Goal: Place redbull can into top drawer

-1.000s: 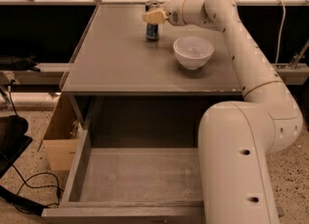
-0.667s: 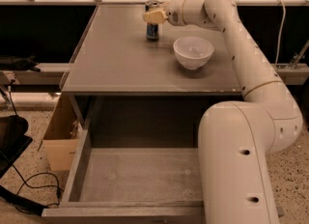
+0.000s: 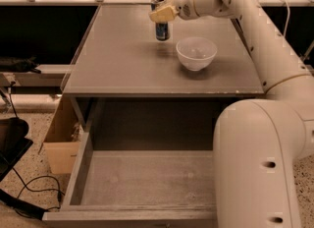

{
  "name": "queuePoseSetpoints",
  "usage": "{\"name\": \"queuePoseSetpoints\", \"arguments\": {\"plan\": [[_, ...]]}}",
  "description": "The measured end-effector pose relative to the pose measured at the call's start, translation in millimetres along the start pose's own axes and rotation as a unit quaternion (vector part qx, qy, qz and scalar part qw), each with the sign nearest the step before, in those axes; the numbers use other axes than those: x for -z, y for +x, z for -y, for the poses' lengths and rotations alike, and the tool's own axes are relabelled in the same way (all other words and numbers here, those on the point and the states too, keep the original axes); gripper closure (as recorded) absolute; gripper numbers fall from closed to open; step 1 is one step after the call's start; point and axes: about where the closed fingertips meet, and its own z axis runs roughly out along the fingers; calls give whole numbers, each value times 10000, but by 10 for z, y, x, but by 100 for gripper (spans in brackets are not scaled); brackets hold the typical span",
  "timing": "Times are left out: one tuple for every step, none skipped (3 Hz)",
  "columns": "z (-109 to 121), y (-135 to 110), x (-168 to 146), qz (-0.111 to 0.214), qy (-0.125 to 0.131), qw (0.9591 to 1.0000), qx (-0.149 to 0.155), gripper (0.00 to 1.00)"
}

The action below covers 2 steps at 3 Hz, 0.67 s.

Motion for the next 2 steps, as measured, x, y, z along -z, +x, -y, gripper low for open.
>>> {"name": "queuePoseSetpoints", "arguments": {"plan": [[-156,-383,676,-32,184,9989,435,100],[-453,-762,1464,22,515,9956,788,100]]}}
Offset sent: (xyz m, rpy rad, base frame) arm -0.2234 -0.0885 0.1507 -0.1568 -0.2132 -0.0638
